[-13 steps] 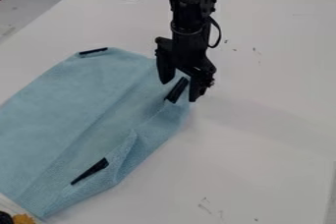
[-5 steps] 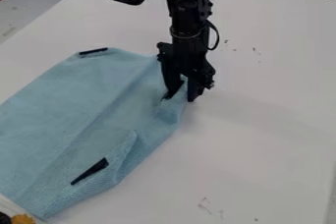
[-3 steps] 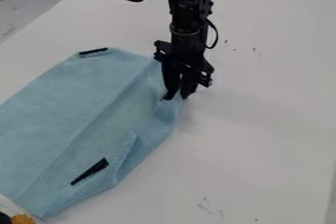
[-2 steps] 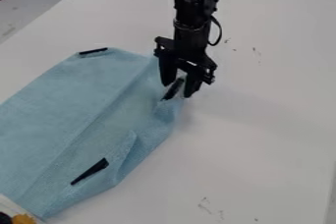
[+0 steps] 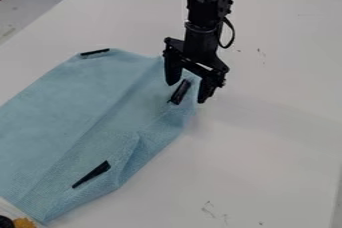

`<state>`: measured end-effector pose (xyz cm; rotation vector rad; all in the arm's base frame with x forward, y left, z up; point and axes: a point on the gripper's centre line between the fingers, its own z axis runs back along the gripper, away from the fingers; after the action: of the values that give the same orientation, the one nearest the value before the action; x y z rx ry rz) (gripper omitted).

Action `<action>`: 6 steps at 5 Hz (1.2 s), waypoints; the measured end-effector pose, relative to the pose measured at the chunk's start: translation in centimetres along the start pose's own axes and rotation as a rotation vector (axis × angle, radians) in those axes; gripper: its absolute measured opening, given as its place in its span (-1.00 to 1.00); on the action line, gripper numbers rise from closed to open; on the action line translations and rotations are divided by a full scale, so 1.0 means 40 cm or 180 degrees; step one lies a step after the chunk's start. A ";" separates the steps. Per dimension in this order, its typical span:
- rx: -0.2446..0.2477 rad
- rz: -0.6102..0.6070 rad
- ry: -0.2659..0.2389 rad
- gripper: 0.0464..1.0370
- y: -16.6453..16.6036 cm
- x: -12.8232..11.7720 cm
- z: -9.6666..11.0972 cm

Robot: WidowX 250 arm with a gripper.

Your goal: Unflod the from top rigth to bottom left

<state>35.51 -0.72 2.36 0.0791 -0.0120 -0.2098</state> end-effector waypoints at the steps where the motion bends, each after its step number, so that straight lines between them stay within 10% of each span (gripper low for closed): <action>1: -0.0105 -0.0017 -0.0163 0.39 0.037 0.007 -0.010; 3: -0.0168 -0.0066 -0.0166 -0.52 0.045 0.008 -0.040; 4: -0.0182 -0.0051 -0.0139 -0.37 0.043 0.006 -0.044; 6: 0.0078 -0.0200 -0.0294 -0.95 -0.019 0.003 0.025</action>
<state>35.44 -1.54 3.30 0.0943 -0.1041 -0.2761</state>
